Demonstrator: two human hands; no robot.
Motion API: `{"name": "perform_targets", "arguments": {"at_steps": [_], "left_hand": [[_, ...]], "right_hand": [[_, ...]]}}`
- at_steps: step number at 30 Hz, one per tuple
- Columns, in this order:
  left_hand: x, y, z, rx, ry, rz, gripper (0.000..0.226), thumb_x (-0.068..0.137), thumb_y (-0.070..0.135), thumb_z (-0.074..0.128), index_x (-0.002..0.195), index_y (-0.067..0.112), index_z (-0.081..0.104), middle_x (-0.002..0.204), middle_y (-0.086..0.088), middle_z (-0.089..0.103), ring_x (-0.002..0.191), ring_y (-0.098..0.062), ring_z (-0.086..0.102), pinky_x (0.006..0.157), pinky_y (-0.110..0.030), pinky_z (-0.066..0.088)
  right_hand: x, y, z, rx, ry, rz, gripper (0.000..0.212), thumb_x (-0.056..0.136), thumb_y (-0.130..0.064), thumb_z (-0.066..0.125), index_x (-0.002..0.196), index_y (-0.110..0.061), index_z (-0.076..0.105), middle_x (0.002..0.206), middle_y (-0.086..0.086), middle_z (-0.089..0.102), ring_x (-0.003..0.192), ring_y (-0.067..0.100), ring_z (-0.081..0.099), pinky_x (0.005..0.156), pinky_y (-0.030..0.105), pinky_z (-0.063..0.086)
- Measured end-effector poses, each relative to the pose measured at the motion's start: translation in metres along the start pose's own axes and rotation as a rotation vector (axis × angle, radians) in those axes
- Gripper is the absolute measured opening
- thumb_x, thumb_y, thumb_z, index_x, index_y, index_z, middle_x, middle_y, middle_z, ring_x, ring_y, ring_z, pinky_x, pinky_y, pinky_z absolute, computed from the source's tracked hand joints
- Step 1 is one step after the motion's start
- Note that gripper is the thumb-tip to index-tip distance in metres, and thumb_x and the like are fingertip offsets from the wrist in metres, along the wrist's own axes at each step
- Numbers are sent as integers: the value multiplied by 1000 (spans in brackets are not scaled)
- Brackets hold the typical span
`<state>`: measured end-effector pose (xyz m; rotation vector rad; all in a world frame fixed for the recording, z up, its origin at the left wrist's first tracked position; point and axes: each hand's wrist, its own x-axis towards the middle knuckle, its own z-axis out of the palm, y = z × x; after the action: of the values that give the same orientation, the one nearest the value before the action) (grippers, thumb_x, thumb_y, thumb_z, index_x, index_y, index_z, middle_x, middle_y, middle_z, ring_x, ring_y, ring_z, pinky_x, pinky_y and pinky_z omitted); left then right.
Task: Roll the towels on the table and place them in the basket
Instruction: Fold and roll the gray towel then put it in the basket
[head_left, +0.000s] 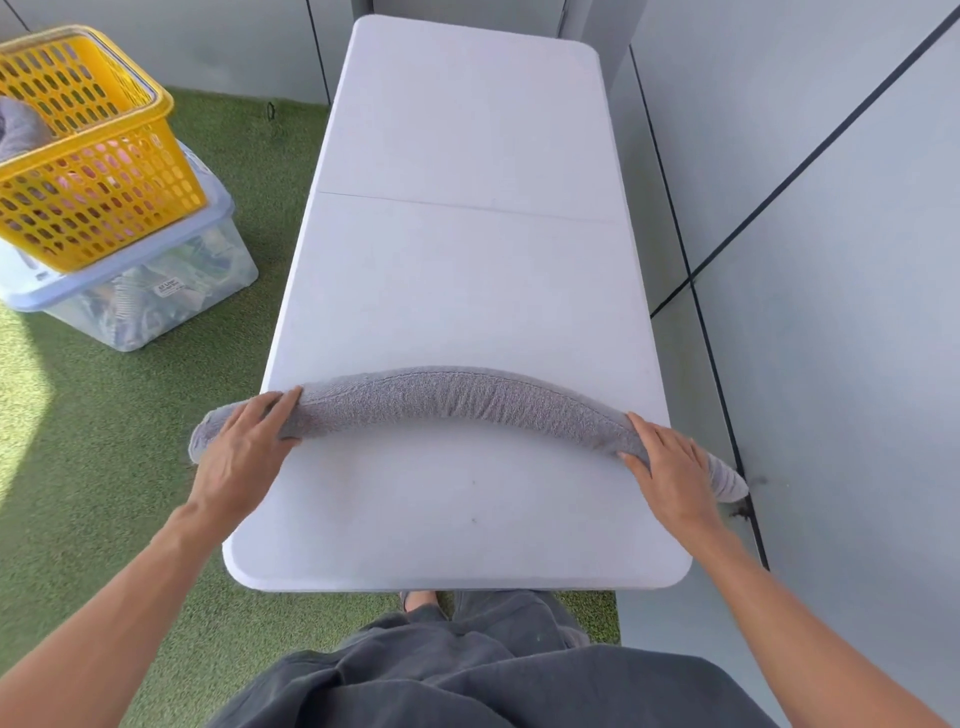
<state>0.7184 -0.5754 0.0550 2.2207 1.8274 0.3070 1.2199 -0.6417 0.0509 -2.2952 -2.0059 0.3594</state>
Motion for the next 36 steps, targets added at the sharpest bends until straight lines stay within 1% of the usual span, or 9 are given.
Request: {"name": "perform_targets", "arguments": {"at_steps": [3,8,11,18,25,29,31,33,36], "left_hand": [[21,11,-12,72,-60,-94,54,84,23,72,134,14,53,116,-10,64,100,-39,62,74,-49,51],[37,54,-11,-31,-196,-190,49,82,52,67,115,16,60,100,-14,69,93,-37,64,75,-41,48],[33,103,15,-124,-271,-247,53,81,61,62,100,12,58,94,-12,66,91,-37,62,72,-39,45],[14,176,53,-321,-302,-273,53,84,63,57,83,10,52,90,-15,66,87,-36,61,69,-38,43],[20,192,55,-302,-401,-206,58,93,59,46,59,13,46,86,-20,64,83,-37,63,74,-38,48],[29,206,68,-401,-586,-211,58,96,56,40,76,5,60,84,-22,69,76,-37,67,77,-43,53],[34,218,72,-440,-676,-190,54,98,49,41,86,2,65,85,-20,70,74,-35,68,76,-43,55],[37,228,76,-545,-736,-235,58,97,49,45,85,-4,68,80,-16,71,69,-33,69,73,-40,58],[39,234,80,-614,-766,-299,61,94,51,50,84,-7,69,79,-15,73,73,-33,71,73,-42,59]], "right_hand": [[17,-22,-2,104,42,196,47,98,-36,48,142,-20,41,132,7,58,122,32,49,101,47,36],[33,-77,2,321,43,329,40,97,-41,45,129,-16,47,113,12,66,104,36,59,83,45,47],[29,-125,5,495,32,278,29,97,-32,51,114,-8,51,102,16,67,95,36,61,67,35,35],[16,-155,5,737,-177,159,41,92,-26,60,132,-21,50,113,-4,67,100,12,64,88,24,45],[4,-135,2,734,-98,246,36,87,-27,68,120,-16,62,100,-2,70,90,14,65,80,25,48],[3,-112,-14,593,-221,207,63,81,-51,68,133,-19,51,118,-8,65,102,9,61,86,20,43],[3,-101,-22,416,-339,173,97,69,-72,65,146,-22,32,130,-5,58,119,17,55,99,34,42],[1,-96,-27,205,-444,138,126,61,-82,62,153,-18,5,151,5,36,136,27,37,108,47,33],[-3,-96,-24,153,-469,93,143,56,-80,68,151,-12,-15,160,13,7,145,31,13,114,48,23]]}}
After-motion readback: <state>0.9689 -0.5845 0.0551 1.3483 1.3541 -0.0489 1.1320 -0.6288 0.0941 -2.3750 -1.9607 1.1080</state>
